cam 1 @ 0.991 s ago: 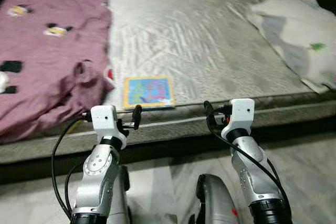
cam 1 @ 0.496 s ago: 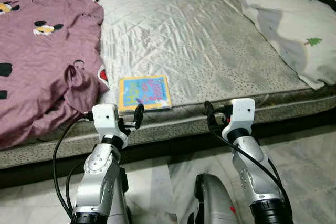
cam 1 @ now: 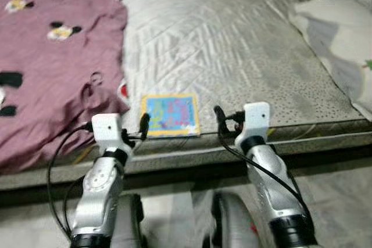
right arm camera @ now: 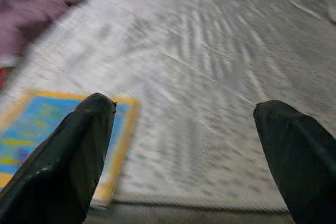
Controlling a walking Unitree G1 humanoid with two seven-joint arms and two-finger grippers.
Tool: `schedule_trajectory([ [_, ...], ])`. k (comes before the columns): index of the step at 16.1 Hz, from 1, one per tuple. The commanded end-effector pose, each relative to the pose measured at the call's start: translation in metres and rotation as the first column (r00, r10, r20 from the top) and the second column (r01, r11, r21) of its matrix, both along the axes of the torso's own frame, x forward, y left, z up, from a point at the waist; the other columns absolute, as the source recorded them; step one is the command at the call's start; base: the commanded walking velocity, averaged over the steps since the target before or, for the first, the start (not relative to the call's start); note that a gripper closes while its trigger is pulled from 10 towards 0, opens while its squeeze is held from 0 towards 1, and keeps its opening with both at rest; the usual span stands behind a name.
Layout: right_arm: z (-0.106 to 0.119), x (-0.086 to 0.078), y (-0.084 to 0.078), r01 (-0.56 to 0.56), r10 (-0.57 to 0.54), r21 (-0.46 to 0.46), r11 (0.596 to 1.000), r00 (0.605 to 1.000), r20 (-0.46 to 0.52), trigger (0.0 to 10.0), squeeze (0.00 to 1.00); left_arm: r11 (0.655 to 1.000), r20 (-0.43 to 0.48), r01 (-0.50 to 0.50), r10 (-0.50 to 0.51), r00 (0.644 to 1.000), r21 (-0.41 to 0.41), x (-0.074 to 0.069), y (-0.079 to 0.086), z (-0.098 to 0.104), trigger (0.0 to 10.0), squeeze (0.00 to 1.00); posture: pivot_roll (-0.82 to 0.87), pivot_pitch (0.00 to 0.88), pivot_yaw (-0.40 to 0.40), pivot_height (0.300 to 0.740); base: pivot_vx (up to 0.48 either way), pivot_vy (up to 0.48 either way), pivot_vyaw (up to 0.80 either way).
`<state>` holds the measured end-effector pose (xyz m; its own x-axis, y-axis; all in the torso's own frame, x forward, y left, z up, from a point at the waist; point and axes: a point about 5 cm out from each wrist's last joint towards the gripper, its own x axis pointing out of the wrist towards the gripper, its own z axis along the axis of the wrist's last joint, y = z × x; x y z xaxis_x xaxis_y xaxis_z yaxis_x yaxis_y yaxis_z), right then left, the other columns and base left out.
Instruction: Clean up the room
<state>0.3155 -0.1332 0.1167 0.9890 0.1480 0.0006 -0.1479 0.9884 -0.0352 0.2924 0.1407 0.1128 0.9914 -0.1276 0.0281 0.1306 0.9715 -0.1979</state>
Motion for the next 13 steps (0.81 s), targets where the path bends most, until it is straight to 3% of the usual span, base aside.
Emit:
schedule_trajectory([
  [1, -0.007, -0.002, -0.012, 0.037, -0.037, -0.004, 0.999, 0.999, -0.026, 10.0, 0.0, 1.0, -0.016, 0.028, -0.028, 0.999, -0.009, -0.002, -0.008, -0.004, 10.0, 0.0, -0.05, 0.17, -0.039, 0.569, 0.304, 0.0, 0.0],
  [5, -0.009, -0.002, -0.012, 0.034, -0.034, -0.01, 0.999, 0.999, -0.033, 10.0, 0.0, 0.999, -0.017, 0.028, -0.029, 0.999, -0.016, -0.002, -0.009, -0.004, 10.0, 0.0, -0.05, 0.168, -0.039, 0.569, 0.298, 0.0, 0.0],
  [8, -0.01, -0.002, -0.012, 0.031, -0.031, -0.018, 0.999, 0.999, -0.036, 10.0, 0.0, 1.0, -0.04, -0.028, 0.028, 0.999, -0.001, -0.002, -0.009, -0.007, 10.0, 0.0, -0.05, 0.162, -0.037, 0.569, 0.0, 0.0, 0.0],
  [13, -0.012, -0.002, -0.012, 0.012, -0.012, -0.02, 1.0, 0.999, -0.039, 10.0, 0.0, 0.985, -0.08, -0.17, 0.168, 0.982, -0.015, -0.001, 0.011, -0.012, 10.0, 0.0, -0.05, 0.151, -0.039, 0.529, 0.0, 0.0, 0.0],
])
